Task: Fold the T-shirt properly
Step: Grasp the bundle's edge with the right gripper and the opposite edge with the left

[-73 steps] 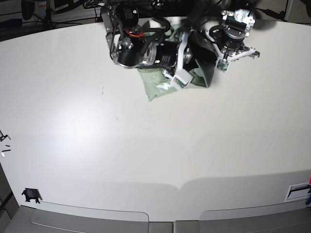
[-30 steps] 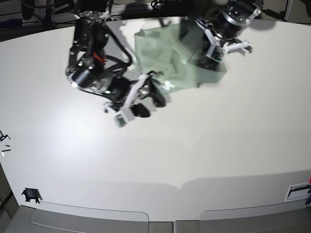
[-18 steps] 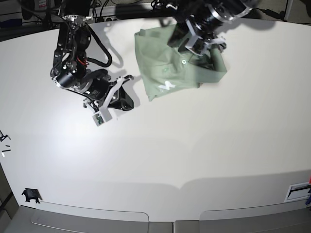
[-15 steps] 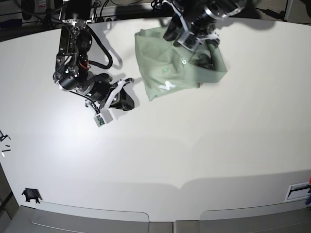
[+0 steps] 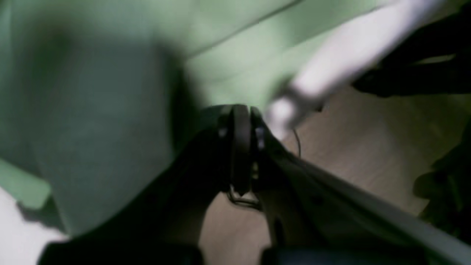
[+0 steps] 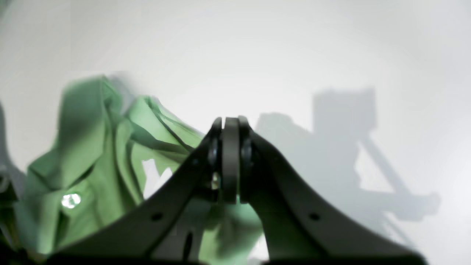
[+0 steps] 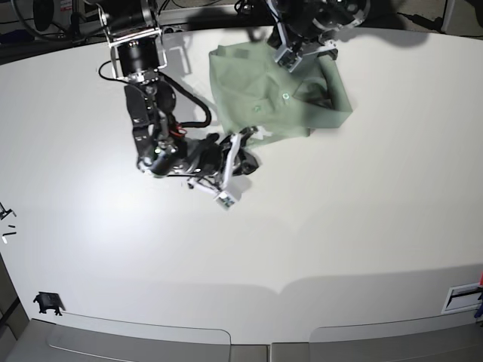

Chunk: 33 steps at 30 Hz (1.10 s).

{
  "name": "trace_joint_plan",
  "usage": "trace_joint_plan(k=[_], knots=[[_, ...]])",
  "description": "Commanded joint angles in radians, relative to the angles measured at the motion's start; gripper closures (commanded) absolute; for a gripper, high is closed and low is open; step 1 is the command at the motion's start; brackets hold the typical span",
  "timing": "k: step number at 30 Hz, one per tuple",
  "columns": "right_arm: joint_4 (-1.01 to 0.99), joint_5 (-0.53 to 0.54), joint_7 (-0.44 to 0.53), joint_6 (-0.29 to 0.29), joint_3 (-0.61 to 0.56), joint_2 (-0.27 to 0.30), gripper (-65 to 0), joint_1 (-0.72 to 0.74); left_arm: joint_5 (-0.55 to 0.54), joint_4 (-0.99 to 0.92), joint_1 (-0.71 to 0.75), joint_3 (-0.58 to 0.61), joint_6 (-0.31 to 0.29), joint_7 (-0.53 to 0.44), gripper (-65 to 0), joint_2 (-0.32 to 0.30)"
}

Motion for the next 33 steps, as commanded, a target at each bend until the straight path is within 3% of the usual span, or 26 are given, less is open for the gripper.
trace_joint_plan(k=[1,3,6,12,16,23,27,33], knots=[[0.004,0.008,0.014,0.006,-0.01,0.003,0.0,0.021,0.032,-0.016,-0.006,0.003,0.006,0.016,0.0,0.003],[-0.014,0.009,-0.047,0.006,-0.029,0.003,0.0,0.014,0.115,-0.056,-0.025,0.001,0.008,0.036,0.0,0.002],[-0.018,0.008,-0.128,0.006,-0.024,0.013,0.0,-0.011,0.23,-0.066,-0.051,-0.004,0.073,0.073,0.0,-0.005],[-0.018,0.011,-0.108,-0.013,0.112,0.043,0.0,-0.049,0.252,-0.065,-0.119,-0.103,0.077,0.09,0.0,-0.005],[-0.018,0.15,-0.161,-0.013,0.244,0.042,0.0,-0.051,0.246,-0.065,-0.182,-0.192,0.077,0.07,0.0,-0.005],[-0.016,0.55,-0.335,-0.008,0.396,0.042,0.0,-0.051,0.196,-0.065,-0.267,-0.285,0.08,-0.007,0.0,-0.005],[-0.016,0.604,-0.357,0.006,0.467,0.043,0.0,-0.051,0.134,-0.024,-0.263,-0.349,0.076,0.016,0.0,-0.006],[-0.016,0.62,-0.363,0.006,0.507,0.061,0.0,-0.055,-0.17,0.102,-0.2,-0.468,-0.019,0.068,0.0,-0.005]])
